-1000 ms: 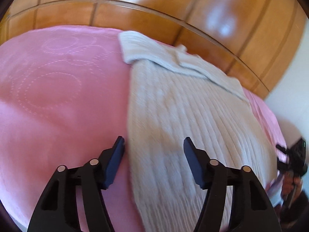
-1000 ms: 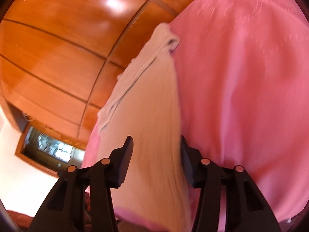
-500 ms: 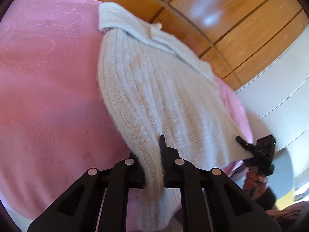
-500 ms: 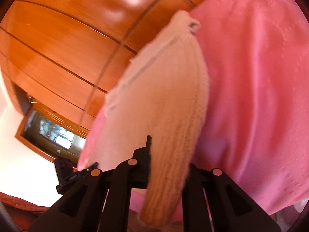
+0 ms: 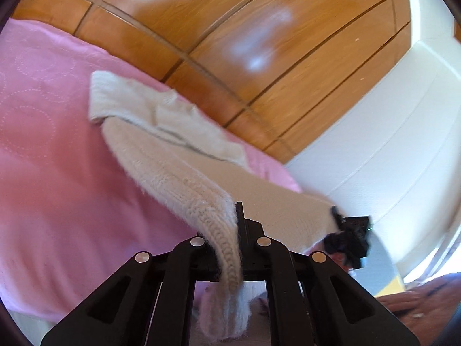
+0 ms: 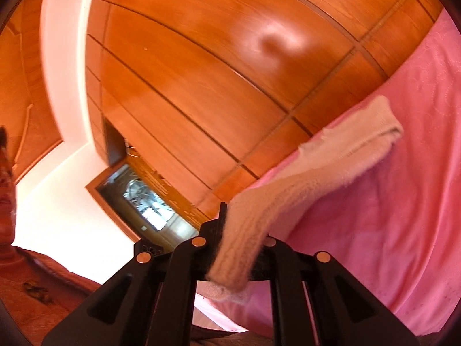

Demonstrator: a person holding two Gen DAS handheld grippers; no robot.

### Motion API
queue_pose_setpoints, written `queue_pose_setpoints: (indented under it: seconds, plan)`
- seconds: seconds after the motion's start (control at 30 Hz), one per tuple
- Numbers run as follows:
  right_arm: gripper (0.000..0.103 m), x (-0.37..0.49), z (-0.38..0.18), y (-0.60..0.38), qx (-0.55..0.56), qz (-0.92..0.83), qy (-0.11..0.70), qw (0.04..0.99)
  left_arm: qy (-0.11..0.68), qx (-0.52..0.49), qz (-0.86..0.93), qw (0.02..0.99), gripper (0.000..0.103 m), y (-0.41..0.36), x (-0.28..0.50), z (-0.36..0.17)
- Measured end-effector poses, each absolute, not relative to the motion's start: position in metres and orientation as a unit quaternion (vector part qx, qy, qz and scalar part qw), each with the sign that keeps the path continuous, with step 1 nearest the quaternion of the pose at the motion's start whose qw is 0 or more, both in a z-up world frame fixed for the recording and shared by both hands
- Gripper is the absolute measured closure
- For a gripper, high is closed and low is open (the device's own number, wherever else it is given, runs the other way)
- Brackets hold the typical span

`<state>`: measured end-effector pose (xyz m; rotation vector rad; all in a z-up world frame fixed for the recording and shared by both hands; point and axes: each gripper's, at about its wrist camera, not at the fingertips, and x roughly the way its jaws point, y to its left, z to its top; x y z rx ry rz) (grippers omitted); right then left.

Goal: Fold small clothes

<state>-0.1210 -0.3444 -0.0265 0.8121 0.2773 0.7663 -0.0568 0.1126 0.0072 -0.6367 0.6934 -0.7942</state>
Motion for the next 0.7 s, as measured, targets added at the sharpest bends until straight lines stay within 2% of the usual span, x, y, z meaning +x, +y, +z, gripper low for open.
queue_pose_setpoints:
  seconds: [0.33, 0.5, 0.7]
  plan:
    - [0.096, -0.196, -0.004, -0.354, 0.398, 0.480, 0.053, 0.780, 0.292, -0.386, -0.523, 0.701, 0.098, 0.145, -0.085, 0.052]
    - [0.096, -0.159, -0.011, -0.357, 0.435, 0.451, 0.066, 0.776, 0.307, -0.461, -0.482, 0.679, 0.098, 0.151, -0.041, 0.019]
    - [0.095, -0.064, -0.024, -0.363, 0.472, 0.397, 0.119, 0.778, 0.368, -0.521, -0.389, 0.665, 0.098, 0.150, 0.034, -0.027]
